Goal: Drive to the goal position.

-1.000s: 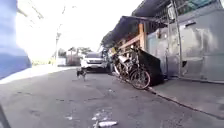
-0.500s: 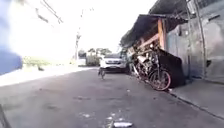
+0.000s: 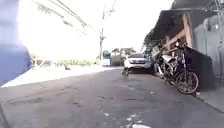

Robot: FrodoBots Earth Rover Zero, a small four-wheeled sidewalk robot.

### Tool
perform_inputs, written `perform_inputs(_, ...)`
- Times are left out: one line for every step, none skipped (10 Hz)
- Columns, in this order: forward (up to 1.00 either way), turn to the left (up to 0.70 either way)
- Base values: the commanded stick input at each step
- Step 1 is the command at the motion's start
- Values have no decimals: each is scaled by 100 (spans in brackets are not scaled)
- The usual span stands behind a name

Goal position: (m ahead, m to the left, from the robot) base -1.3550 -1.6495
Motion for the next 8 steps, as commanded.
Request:
perform_inputs(0,100)
perform_inputs(0,100)
perform_inputs(0,100)
perform_inputs(0,62)
perform_inputs(0,3)
perform_inputs(0,0)
perform_inputs(0,0)
perform_inputs(0,0)
